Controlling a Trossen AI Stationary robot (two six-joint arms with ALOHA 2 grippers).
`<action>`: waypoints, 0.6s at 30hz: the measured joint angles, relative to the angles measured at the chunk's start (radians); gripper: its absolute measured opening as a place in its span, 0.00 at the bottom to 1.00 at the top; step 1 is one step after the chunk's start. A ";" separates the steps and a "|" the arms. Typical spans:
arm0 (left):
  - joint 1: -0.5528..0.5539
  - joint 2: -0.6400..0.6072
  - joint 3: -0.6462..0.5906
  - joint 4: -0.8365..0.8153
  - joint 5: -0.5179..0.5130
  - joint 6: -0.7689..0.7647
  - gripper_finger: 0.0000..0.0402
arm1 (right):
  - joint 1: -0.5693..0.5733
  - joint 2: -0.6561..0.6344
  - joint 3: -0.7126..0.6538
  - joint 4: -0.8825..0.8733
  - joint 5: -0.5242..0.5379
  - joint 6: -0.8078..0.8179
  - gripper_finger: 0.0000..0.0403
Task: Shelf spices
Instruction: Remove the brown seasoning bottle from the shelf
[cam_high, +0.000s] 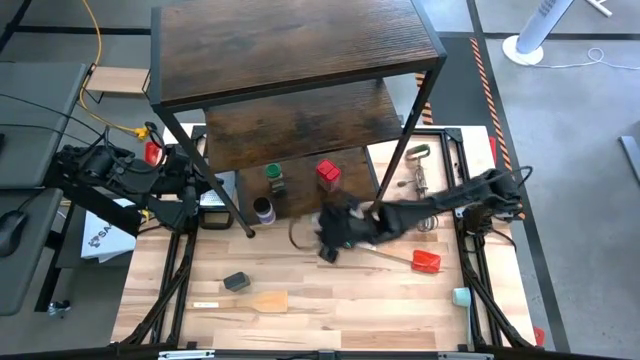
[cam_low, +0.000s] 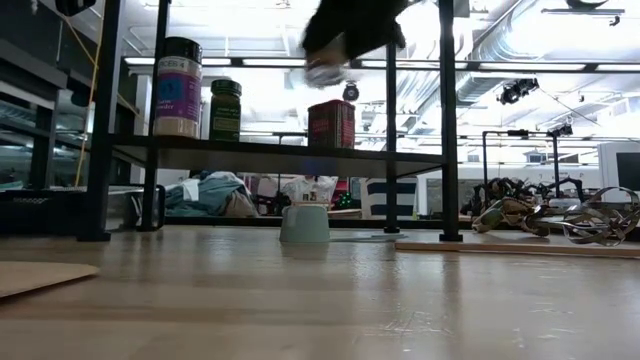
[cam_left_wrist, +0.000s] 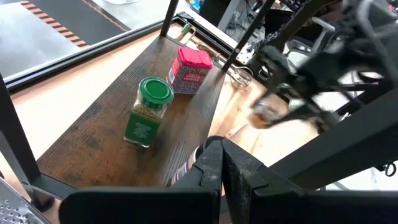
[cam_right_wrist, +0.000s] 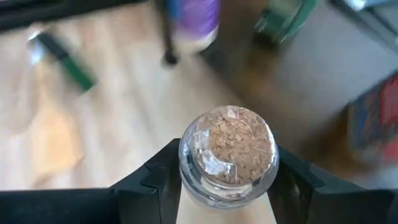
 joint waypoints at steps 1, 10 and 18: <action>0.000 0.000 0.000 0.000 0.000 0.000 0.00 | 0.033 -0.009 0.000 -0.041 0.006 0.037 0.42; 0.000 0.001 0.000 -0.040 -0.011 -0.009 0.00 | 0.271 0.095 -0.084 -0.057 0.077 0.427 0.42; 0.000 0.001 0.000 -0.041 -0.029 -0.051 0.00 | 0.291 0.237 -0.133 0.163 0.070 0.484 0.42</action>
